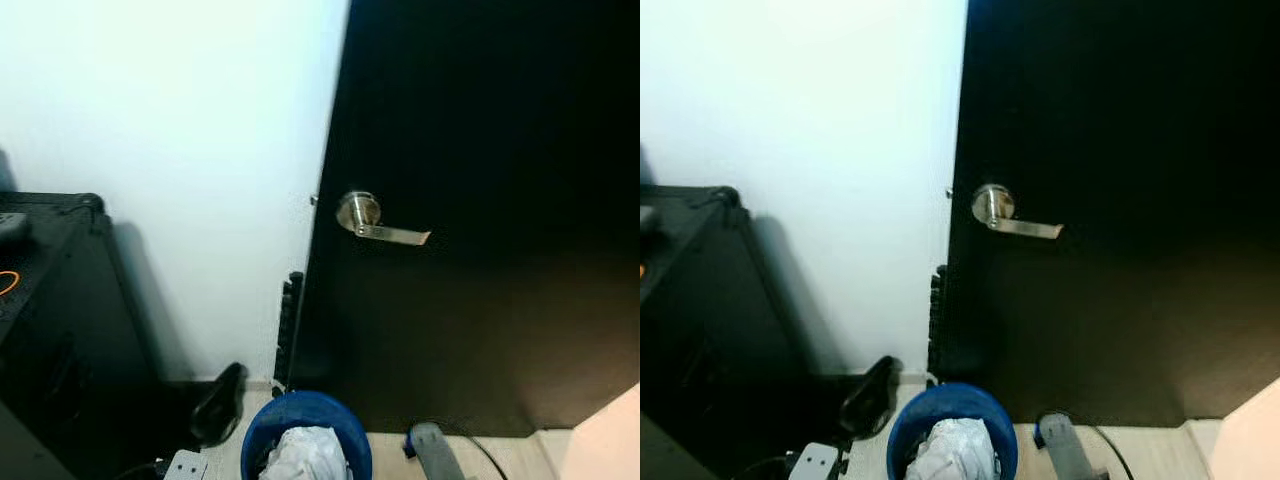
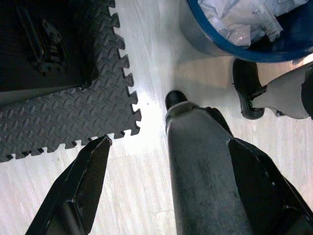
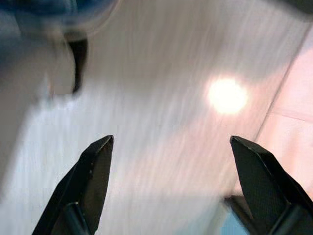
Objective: Clean up the room
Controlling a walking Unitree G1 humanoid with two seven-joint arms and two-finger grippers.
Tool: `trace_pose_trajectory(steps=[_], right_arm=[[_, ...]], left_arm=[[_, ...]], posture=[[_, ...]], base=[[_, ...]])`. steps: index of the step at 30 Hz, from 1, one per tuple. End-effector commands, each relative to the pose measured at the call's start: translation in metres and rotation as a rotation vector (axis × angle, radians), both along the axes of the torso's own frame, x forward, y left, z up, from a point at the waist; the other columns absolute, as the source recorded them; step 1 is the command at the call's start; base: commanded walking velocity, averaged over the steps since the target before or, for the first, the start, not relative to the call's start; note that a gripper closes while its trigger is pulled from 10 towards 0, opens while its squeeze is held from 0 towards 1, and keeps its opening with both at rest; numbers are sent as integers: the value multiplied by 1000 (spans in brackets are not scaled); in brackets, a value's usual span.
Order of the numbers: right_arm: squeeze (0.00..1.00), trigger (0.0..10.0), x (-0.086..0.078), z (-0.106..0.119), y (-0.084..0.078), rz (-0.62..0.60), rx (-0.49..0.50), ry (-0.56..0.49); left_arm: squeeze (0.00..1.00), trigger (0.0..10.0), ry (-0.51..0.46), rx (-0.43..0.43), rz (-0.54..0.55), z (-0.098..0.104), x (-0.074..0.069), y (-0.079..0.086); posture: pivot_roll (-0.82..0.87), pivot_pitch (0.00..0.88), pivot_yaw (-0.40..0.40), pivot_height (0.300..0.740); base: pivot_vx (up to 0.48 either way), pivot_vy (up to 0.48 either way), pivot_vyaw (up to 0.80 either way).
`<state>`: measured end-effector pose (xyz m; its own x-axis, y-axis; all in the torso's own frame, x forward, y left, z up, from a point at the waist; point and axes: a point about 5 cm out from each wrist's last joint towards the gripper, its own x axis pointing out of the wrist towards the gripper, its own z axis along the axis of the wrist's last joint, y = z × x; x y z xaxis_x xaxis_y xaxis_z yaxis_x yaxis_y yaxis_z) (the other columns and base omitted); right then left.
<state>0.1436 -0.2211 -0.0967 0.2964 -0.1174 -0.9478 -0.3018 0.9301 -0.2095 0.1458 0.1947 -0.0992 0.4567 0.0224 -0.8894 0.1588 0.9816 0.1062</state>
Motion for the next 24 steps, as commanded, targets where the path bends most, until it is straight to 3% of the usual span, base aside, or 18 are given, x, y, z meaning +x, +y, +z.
trace_pose_trajectory(steps=[1, 5, 9, 17, 21, 24], right_arm=[[0, 10000, -21, -5, -7, 32, -22, 71], [0, 10000, -37, -9, -9, 48, -30, 114], [0, 10000, -39, -10, -8, 44, -27, 118], [0, 10000, -11, -4, 2, 95, 2, 28], [0, 10000, -8, -3, 2, 106, 2, 21], [0, 10000, -16, -6, 2, 103, 5, 33]], left_arm=[[0, 10000, 38, 5, -6, -4, -12, 4], [0, 10000, 48, 12, -18, -4, -16, 7], [0, 10000, 56, 16, -34, -5, -18, 7], [0, 10000, 52, -3, -59, -7, -14, -18], [0, 10000, 52, -9, -66, -8, -14, -26], [0, 10000, 54, -13, -73, -8, -14, -30]], posture=[[22, 0, -94, 740], [15, 0, -85, 740], [12, 0, -82, 740], [8, 0, -84, 740], [5, 0, -85, 740], [2, 0, -85, 740]], base=[[-375, 0, 0], [-376, 0, 0], [-385, 0, 0], [-387, 0, 0], [-386, 0, 0], [-387, 0, 0]])
